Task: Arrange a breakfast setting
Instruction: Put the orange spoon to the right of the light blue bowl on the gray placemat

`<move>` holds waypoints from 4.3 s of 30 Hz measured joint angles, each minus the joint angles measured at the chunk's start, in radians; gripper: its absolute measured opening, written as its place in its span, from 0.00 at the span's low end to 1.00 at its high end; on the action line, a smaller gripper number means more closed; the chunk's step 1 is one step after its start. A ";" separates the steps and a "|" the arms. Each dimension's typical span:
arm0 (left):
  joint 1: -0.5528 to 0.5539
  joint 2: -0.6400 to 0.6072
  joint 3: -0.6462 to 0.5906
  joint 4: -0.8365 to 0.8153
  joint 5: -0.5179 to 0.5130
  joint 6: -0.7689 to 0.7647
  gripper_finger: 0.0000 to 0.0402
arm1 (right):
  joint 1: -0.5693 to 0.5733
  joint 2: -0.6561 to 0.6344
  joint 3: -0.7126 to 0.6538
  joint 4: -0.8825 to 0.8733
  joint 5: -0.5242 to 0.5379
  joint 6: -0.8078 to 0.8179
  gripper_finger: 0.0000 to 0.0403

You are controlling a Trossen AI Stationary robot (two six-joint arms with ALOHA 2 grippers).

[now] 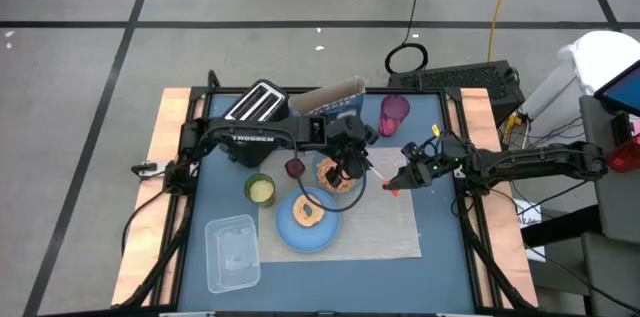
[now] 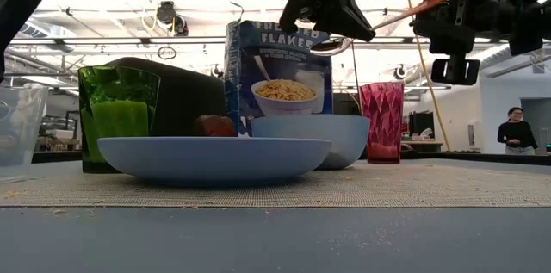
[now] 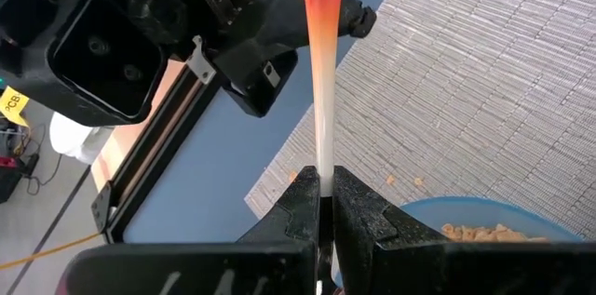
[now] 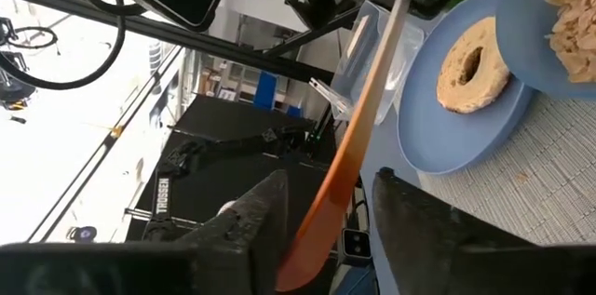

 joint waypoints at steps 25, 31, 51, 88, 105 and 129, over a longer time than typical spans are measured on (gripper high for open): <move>0.000 -0.001 0.000 0.029 -0.002 -0.022 0.11 | 0.000 0.005 -0.002 -0.062 0.004 -0.025 0.02; 0.000 -0.001 0.000 0.047 -0.003 -0.083 0.13 | 0.000 0.005 -0.002 -0.066 0.003 -0.039 0.02; 0.004 -0.001 0.001 0.061 -0.075 -0.298 0.32 | 0.000 0.005 0.000 -0.070 0.057 -0.071 0.02; -0.051 -0.068 0.000 0.037 -0.218 -0.410 0.33 | -0.004 0.002 0.001 -0.045 0.158 -0.056 0.01; -0.050 -0.069 0.000 0.038 -0.217 -0.398 0.37 | -0.004 0.003 0.000 -0.049 0.159 -0.055 0.01; -0.051 -0.123 0.003 -0.089 -0.218 -0.506 0.67 | -0.006 -0.054 -0.002 -0.300 0.246 -0.030 0.00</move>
